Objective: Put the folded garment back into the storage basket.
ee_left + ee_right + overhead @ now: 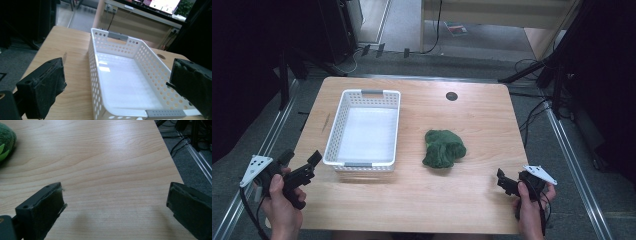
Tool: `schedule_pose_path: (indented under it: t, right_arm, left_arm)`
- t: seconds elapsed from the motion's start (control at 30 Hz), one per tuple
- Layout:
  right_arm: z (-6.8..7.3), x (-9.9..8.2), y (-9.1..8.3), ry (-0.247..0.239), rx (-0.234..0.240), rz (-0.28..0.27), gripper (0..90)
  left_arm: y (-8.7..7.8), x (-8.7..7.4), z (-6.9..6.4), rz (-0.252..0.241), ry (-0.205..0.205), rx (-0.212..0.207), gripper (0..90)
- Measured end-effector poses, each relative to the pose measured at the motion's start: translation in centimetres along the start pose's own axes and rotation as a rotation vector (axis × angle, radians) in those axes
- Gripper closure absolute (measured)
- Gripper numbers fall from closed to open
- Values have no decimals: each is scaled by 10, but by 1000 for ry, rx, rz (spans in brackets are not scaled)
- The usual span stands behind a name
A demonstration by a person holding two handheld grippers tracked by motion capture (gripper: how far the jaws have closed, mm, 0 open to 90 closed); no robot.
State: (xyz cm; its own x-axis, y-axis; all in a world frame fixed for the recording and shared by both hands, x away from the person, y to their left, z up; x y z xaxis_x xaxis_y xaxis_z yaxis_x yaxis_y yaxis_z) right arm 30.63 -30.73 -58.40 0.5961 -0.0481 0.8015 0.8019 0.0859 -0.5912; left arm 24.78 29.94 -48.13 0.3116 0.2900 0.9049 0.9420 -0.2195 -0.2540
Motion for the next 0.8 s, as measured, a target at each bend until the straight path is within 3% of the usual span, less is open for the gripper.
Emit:
schedule_pose_path:
  t: [0.23, 0.47, 0.8]
  right_arm:
    - [1, 0, 0, 0, 0, 3, 11]
    - [1, 0, 1, 1, 4, 0, 11]
    - [0, 0, 1, 0, 8, 0, 11]
  left_arm:
    - [15, 2, -19, 29, 7, -32, 3]
    - [35, 8, -52, 52, 26, -87, 3]
    - [63, 2, -96, 109, 57, -147, 3]
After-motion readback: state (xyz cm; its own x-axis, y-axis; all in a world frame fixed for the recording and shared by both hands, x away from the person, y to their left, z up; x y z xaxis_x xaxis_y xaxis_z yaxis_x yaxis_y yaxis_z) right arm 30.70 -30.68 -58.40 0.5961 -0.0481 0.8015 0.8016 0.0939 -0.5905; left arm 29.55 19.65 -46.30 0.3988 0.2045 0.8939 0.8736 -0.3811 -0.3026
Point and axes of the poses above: each handheld gripper's, and its own axes: y roughly forward along the jaws, x roughly out of its top, z roughly to its left, the point moved 6 cm from there along y, roughly forward along the jaws, and after that the axes turned 1 degree about -y, right-handed, at the moved point
